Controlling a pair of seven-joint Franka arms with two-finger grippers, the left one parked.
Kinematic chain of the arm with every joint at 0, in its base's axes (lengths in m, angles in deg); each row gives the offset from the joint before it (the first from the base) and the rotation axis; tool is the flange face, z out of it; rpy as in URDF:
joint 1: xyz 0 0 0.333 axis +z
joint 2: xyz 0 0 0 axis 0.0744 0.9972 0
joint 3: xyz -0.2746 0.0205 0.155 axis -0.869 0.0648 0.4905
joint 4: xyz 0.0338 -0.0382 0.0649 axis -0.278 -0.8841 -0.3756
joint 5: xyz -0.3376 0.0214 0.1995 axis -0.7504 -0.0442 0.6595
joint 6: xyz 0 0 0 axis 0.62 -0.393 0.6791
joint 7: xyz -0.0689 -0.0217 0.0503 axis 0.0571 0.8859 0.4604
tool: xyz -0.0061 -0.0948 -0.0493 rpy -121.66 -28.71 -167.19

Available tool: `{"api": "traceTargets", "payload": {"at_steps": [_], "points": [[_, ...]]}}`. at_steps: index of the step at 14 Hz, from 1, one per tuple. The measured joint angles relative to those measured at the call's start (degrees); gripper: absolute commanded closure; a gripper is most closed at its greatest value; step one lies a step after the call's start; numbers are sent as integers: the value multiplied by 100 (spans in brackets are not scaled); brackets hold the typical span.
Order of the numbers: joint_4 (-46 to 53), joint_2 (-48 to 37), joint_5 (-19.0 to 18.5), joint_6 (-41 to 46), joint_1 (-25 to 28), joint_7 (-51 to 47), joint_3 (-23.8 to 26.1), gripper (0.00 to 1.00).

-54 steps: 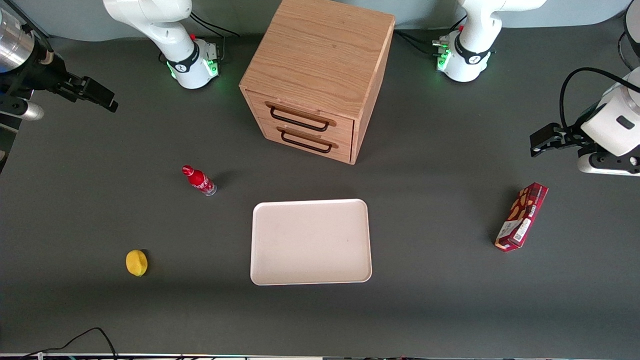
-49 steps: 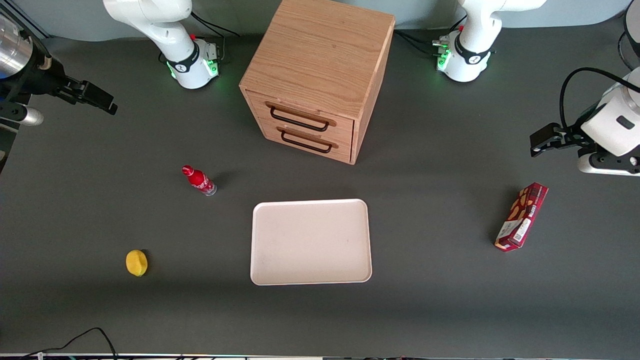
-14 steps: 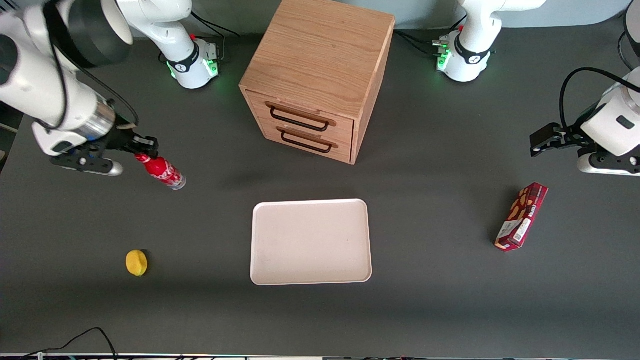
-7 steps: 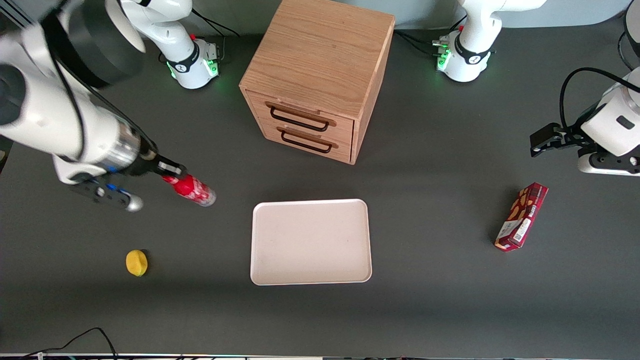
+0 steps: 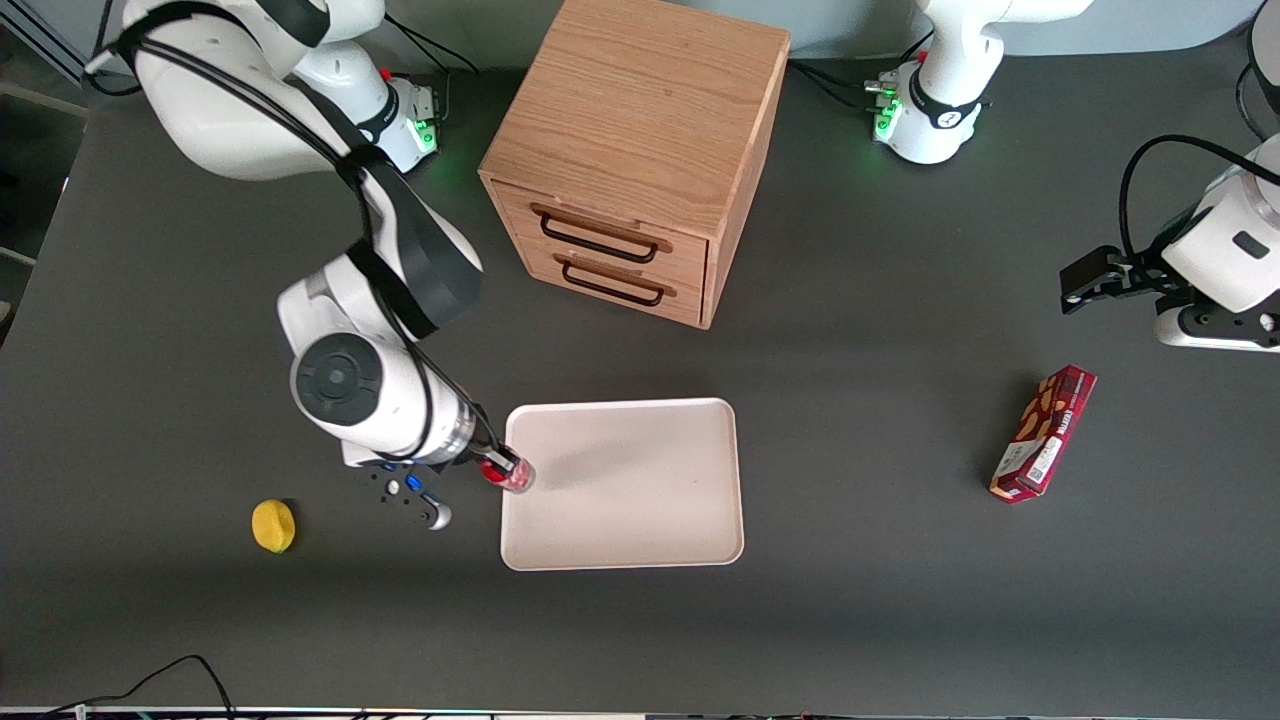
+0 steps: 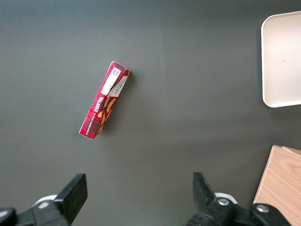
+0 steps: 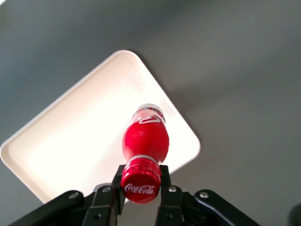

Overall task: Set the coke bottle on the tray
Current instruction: 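Carry the bottle over the cream tray's edge and lower it, then open the right gripper and withdraw it from the bottle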

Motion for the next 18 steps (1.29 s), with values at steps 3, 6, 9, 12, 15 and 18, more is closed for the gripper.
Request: {"api": "traceTargets", "payload": {"at_steps": [3,6,9,12,15,18], "points": [[68,325,-251,-354,3,-90,7,100],[116,518,-462,-573,6,-194,20,100],[131,580,-511,-674,6,-217,32,0],[231,566,-518,-663,3,-224,60,0],[450,354,-550,-79,-39,-132,205,0],[542,-644,-569,1378,-292,966,395,0]]}}
